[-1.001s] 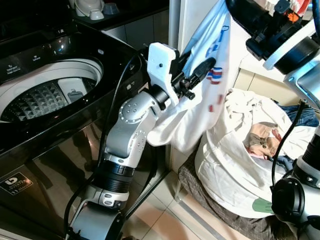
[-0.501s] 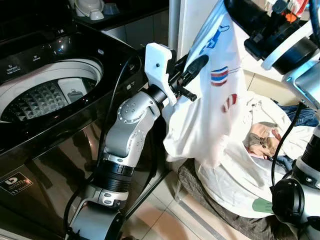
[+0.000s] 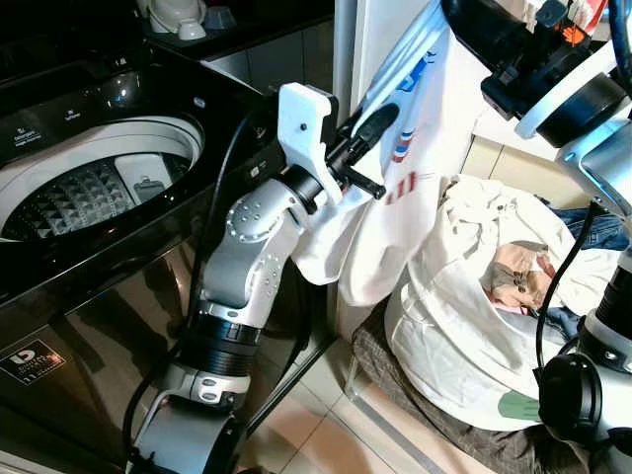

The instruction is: Clothes washing

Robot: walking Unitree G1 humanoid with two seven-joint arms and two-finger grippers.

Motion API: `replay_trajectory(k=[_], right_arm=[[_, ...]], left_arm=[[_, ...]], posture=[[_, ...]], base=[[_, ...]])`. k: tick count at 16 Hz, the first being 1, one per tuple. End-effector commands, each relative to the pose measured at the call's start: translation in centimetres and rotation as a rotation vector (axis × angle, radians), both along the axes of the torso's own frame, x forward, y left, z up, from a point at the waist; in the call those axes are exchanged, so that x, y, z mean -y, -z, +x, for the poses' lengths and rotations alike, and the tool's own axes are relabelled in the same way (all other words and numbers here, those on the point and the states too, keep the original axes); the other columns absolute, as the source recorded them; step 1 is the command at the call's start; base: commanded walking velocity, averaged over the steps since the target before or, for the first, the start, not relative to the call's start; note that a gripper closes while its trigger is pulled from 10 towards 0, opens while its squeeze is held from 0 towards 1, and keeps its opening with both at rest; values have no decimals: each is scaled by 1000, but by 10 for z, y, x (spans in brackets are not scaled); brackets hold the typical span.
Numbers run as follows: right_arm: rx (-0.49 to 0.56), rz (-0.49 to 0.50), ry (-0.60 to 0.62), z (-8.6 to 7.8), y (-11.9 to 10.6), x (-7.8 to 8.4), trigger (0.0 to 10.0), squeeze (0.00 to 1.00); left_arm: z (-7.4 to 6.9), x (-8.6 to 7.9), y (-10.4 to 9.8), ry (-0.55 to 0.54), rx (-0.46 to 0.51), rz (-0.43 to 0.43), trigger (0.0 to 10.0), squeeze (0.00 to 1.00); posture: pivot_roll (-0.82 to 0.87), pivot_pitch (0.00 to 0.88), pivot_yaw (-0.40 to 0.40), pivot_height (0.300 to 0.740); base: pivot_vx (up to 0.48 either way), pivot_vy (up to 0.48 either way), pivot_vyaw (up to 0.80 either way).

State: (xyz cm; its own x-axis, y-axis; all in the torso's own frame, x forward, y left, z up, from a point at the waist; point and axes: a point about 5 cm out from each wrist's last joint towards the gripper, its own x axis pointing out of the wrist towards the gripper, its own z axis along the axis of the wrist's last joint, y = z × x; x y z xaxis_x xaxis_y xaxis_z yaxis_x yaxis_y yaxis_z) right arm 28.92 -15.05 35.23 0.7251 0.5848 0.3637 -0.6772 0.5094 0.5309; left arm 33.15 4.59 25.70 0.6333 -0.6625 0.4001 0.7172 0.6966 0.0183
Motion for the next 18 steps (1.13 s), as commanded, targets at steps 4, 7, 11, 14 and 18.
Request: replay_trajectory(k=[4, 7, 11, 14, 18], right_arm=[[-9, -60, 39, -3, 9, 2, 10000, 1000], [-50, -313, 139, -2, 37, 4, 10000, 0], [-22, -347, 151, -5, 39, 0, 10000, 0], [-13, -356, 163, -5, 41, 0, 10000, 0], [-29, -417, 132, -7, 56, -15, 10000, 0]], left_arm=[[27, -38, -18, -187, 48, 57, 0, 0], [58, -117, -104, -596, 315, 249, 0, 0], [9, -164, -250, -1225, 939, 376, 0, 0], [5, -159, -260, -1290, 1052, 436, 0, 0], [78, -146, -140, -1035, 496, 860, 0, 0]], posture=[[-87, 0, 34, 740], [-80, 0, 39, 740], [-80, 0, 55, 740], [-82, 0, 59, 740], [-82, 0, 56, 740]], base=[[0, 0, 0], [0, 0, 0], [0, 0, 0], [0, 0, 0], [0, 0, 0]])
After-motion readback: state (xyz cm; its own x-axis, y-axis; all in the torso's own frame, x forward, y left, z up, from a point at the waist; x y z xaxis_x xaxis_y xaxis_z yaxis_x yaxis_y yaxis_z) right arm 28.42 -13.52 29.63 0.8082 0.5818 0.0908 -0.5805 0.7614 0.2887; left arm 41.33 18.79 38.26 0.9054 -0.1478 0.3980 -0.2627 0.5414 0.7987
